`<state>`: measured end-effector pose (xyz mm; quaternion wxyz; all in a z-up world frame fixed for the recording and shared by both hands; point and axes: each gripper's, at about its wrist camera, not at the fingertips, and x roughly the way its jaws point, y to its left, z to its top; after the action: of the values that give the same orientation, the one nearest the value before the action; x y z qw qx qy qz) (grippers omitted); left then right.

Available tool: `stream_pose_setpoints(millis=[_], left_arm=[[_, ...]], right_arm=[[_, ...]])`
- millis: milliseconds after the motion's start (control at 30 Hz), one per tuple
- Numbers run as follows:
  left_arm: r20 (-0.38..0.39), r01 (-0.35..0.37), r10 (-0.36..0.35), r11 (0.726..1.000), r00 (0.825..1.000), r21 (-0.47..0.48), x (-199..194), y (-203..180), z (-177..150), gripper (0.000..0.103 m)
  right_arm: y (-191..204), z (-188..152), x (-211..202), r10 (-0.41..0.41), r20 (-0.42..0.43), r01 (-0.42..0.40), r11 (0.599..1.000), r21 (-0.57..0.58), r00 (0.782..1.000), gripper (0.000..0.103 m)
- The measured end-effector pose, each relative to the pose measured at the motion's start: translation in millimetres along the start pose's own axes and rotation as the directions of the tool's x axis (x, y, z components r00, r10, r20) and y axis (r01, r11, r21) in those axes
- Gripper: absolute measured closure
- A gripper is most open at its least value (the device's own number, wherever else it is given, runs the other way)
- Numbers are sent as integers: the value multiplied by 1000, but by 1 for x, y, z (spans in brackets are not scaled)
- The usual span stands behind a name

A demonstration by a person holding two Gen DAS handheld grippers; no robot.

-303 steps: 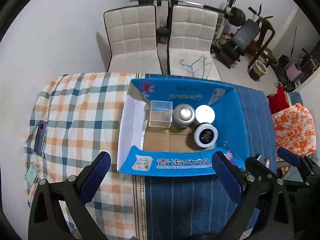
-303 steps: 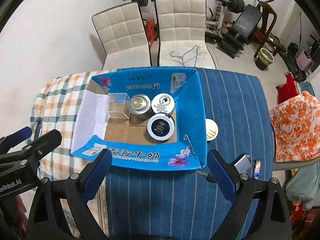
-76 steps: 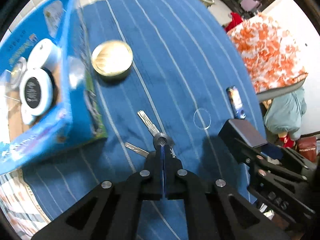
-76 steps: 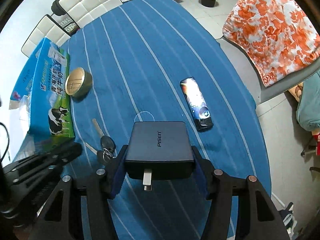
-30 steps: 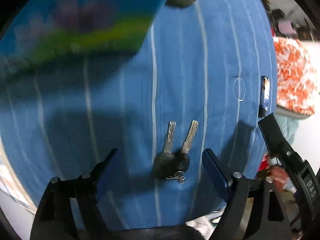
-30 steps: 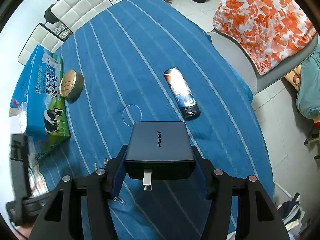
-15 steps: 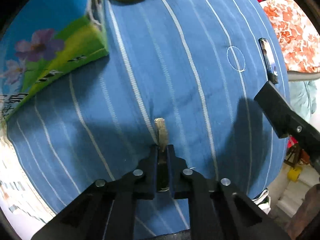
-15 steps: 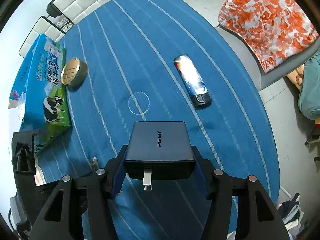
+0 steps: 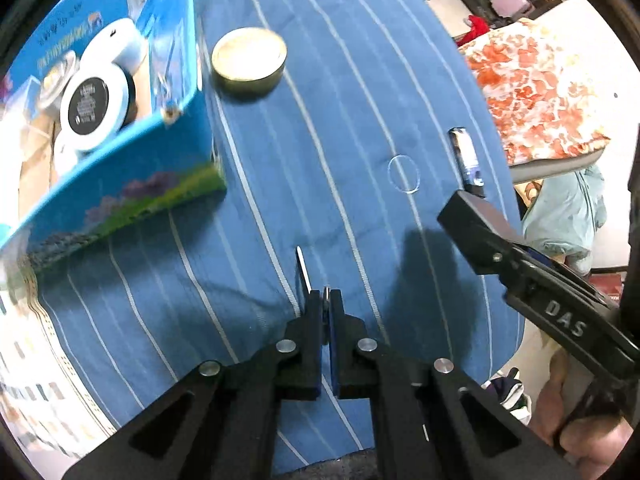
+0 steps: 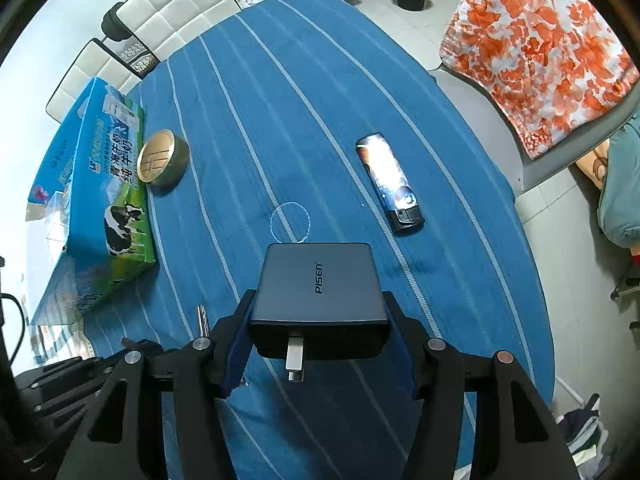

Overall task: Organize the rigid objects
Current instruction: 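Carry the keys into the blue box with the left gripper while the right places the charger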

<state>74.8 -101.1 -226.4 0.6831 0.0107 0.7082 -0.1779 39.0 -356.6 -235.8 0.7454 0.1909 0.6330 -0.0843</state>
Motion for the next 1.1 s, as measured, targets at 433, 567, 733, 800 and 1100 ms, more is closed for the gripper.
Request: stream_pose_setpoints(millis=[433, 567, 733, 800, 1100], left_arm=[[179, 112, -106, 993, 978, -26, -66, -12, 2, 102], [294, 144, -130, 989, 947, -26, -123, 0, -1, 102], [428, 141, -113, 989, 897, -34, -191, 27, -2, 102], [476, 125, -88, 991, 875, -45, -216, 43, -2, 102], [521, 72, 29, 982, 853, -173, -239, 151, 7, 102]], right_arm=[[41, 7, -58, 44, 67, -37, 994, -102, 997, 42], [82, 14, -98, 96, 110, -74, 979, -189, 989, 42], [146, 21, -138, 184, 144, -139, 950, -279, 972, 42], [178, 24, -145, 220, 146, -164, 932, -322, 964, 42], [305, 31, -78, 291, -7, -271, 881, -388, 957, 42]])
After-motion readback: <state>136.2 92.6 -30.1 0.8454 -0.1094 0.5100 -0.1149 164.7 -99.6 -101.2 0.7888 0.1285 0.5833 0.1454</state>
